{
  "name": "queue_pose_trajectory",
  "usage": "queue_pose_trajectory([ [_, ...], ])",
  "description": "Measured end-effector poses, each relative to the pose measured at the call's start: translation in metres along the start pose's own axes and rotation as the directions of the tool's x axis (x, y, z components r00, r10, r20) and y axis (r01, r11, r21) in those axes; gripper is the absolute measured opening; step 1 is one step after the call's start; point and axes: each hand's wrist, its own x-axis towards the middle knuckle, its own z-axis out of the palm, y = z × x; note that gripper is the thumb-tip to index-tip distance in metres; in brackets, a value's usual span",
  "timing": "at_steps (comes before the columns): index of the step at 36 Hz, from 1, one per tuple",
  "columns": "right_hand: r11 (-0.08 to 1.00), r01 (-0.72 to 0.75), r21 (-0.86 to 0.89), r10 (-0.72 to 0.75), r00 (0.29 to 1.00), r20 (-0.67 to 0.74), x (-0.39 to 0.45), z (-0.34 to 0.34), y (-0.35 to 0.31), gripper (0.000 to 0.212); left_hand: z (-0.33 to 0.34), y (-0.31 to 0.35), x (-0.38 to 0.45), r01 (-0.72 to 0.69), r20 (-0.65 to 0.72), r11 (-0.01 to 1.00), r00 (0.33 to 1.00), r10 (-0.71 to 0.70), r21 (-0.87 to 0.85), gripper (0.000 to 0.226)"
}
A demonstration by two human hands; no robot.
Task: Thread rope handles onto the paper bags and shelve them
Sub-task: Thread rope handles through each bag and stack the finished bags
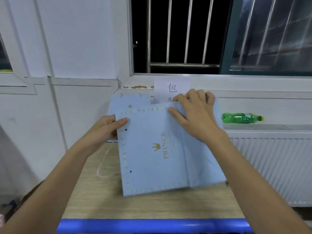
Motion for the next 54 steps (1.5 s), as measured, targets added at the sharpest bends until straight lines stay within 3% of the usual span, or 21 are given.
queue_pose_trajectory([
  [1, 0.999, -0.025, -0.024, 0.028, 0.994, 0.106, -0.003, 0.008, 0.002, 0.050, 0.004, -0.006, 0.000, 0.042, -0.006, 0.999, 0.999, -0.042, 0.008, 0.089],
  [4, 0.995, -0.103, 0.001, 0.095, 0.917, 0.388, -0.022, 0.043, 0.011, 0.043, 0.015, -0.027, -0.001, 0.158, -0.005, 0.986, 0.987, -0.158, 0.062, 0.042],
  [8, 0.969, -0.233, 0.077, 0.138, 0.778, 0.613, -0.059, 0.084, 0.016, 0.042, 0.026, -0.057, -0.005, 0.267, 0.044, 0.933, 0.957, -0.285, 0.243, 0.037],
  [11, 0.949, -0.295, 0.112, 0.160, 0.755, 0.636, -0.082, 0.103, 0.013, 0.041, 0.031, -0.076, -0.008, 0.261, -0.004, 0.869, 0.958, -0.286, 0.421, 0.045],
  [15, 0.938, -0.317, 0.143, 0.148, 0.736, 0.661, -0.102, 0.119, 0.010, 0.038, 0.037, -0.102, -0.005, 0.238, -0.159, 0.655, 0.971, -0.179, 0.717, 0.051],
  [19, 0.915, -0.356, 0.191, 0.227, 0.844, 0.486, -0.093, 0.116, 0.021, 0.022, 0.040, -0.109, -0.007, 0.215, -0.211, 0.590, 0.975, -0.076, 0.778, 0.050],
  [21, 0.890, -0.420, 0.176, 0.324, 0.856, 0.403, -0.087, 0.111, 0.035, 0.019, 0.038, -0.111, -0.008, 0.218, -0.221, 0.576, 0.973, -0.065, 0.788, 0.047],
  [25, 0.794, -0.608, 0.016, 0.547, 0.724, 0.420, -0.089, 0.090, 0.073, 0.014, 0.037, -0.115, -0.011, 0.240, -0.281, 0.536, 0.960, -0.006, 0.809, 0.044],
  [29, 0.676, -0.712, -0.189, 0.694, 0.530, 0.488, -0.101, 0.065, 0.115, 0.012, 0.036, -0.112, -0.014, 0.266, -0.339, 0.501, 0.939, 0.058, 0.824, 0.045],
  [34, 0.618, -0.695, -0.368, 0.705, 0.282, 0.650, -0.111, 0.036, 0.139, 0.035, 0.036, -0.105, -0.018, 0.251, -0.267, 0.462, 0.963, -0.031, 0.851, 0.054],
  [37, 0.636, -0.660, -0.401, 0.679, 0.230, 0.697, -0.113, 0.029, 0.139, 0.028, 0.035, -0.103, -0.020, 0.232, -0.223, 0.497, 0.972, -0.078, 0.836, 0.051],
  [39, 0.656, -0.628, -0.418, 0.674, 0.239, 0.699, -0.110, 0.029, 0.134, 0.021, 0.035, -0.103, -0.020, 0.222, -0.196, 0.525, 0.975, -0.104, 0.822, 0.047],
  [43, 0.648, -0.669, -0.365, 0.705, 0.345, 0.619, -0.099, 0.035, 0.120, 0.018, 0.035, -0.108, -0.021, 0.209, -0.180, 0.584, 0.978, -0.107, 0.784, 0.046],
  [45, 0.654, -0.706, -0.271, 0.706, 0.441, 0.554, -0.093, 0.041, 0.114, 0.022, 0.034, -0.109, -0.021, 0.204, -0.181, 0.600, 0.978, -0.100, 0.773, 0.045],
  [47, 0.689, -0.710, -0.145, 0.680, 0.565, 0.468, -0.084, 0.045, 0.105, 0.009, 0.035, -0.109, -0.021, 0.199, -0.179, 0.612, 0.979, -0.095, 0.765, 0.044],
  [51, 0.756, -0.606, 0.245, 0.528, 0.788, 0.318, -0.062, 0.044, 0.076, 0.007, 0.035, -0.109, -0.021, 0.200, -0.177, 0.614, 0.979, -0.099, 0.764, 0.043],
  [53, 0.638, -0.597, 0.486, 0.505, 0.801, 0.321, -0.049, 0.042, 0.057, 0.014, 0.036, -0.108, -0.022, 0.205, -0.187, 0.629, 0.978, -0.096, 0.750, 0.043],
  [54, 0.521, -0.608, 0.600, 0.506, 0.785, 0.356, -0.044, 0.043, 0.047, 0.017, 0.037, -0.107, -0.022, 0.209, -0.194, 0.639, 0.976, -0.094, 0.740, 0.044],
])
